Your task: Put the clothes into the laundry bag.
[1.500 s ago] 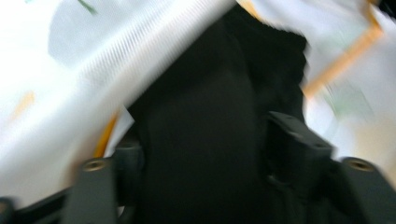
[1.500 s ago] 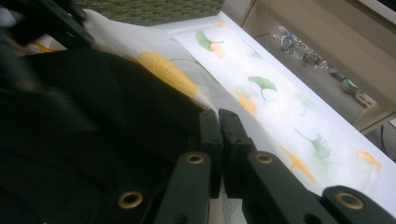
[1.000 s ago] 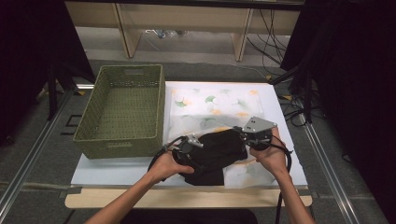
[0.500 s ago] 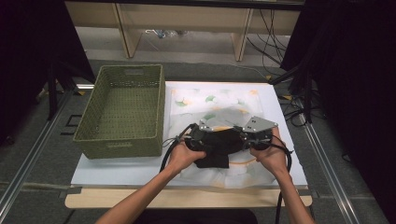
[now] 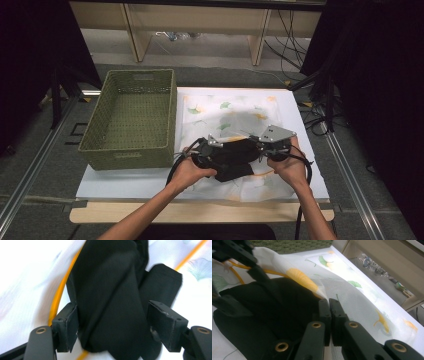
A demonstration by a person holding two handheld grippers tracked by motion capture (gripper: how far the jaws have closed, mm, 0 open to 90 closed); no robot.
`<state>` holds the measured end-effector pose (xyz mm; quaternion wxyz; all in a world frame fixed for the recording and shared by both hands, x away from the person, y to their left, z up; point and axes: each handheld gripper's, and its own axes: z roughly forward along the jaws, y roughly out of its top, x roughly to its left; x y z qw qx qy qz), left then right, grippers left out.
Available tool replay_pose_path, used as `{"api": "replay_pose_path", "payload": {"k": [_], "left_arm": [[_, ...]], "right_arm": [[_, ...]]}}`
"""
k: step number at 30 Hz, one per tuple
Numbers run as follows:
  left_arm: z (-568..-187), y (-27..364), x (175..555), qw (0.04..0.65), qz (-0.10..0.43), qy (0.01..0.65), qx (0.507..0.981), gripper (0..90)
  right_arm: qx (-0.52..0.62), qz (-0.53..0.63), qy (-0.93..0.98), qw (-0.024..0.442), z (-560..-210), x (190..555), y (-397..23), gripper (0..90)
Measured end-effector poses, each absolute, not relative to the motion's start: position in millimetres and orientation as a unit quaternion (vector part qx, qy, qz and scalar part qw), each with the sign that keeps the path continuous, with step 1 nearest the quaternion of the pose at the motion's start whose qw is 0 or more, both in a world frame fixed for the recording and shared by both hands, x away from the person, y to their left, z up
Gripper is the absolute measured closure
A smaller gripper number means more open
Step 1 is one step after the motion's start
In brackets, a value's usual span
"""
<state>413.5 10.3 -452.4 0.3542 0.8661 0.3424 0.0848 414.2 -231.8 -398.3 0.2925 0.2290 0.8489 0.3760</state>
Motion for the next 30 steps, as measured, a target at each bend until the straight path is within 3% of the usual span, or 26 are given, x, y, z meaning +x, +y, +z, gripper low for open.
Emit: {"api": "replay_pose_path", "payload": {"k": [3, 9, 11, 14, 17, 27, 30], "left_arm": [[-454, 16, 409, 0.344, 0.079, 0.331, 0.875, 24.1], [-463, 11, 409, 0.334, 0.068, 0.320, 0.884, 26.5], [-466, 7, 413, 0.325, 0.070, 0.303, 0.893, 35.2], [-468, 4, 420, 0.328, 0.082, 0.301, 0.892, 63.7], [-465, -3, 423, 0.338, 0.101, 0.304, 0.885, 73.7], [-464, -28, 450, 0.366, 0.139, 0.357, 0.848, 75.1], [-466, -28, 454, 0.364, 0.123, 0.360, 0.850, 67.4]], "right_arm": [[0.231, 0.376, 0.849, 0.291, -398, 414, -232, 90.0], [0.230, 0.376, 0.849, 0.292, -398, 414, -232, 90.0], [0.228, 0.376, 0.849, 0.292, -398, 415, -232, 90.0], [0.228, 0.376, 0.849, 0.292, -398, 414, -232, 90.0], [0.229, 0.378, 0.849, 0.291, -398, 414, -232, 90.0], [0.227, 0.376, 0.850, 0.291, -398, 413, -232, 90.0], [0.224, 0.375, 0.851, 0.293, -398, 414, -232, 90.0]]}}
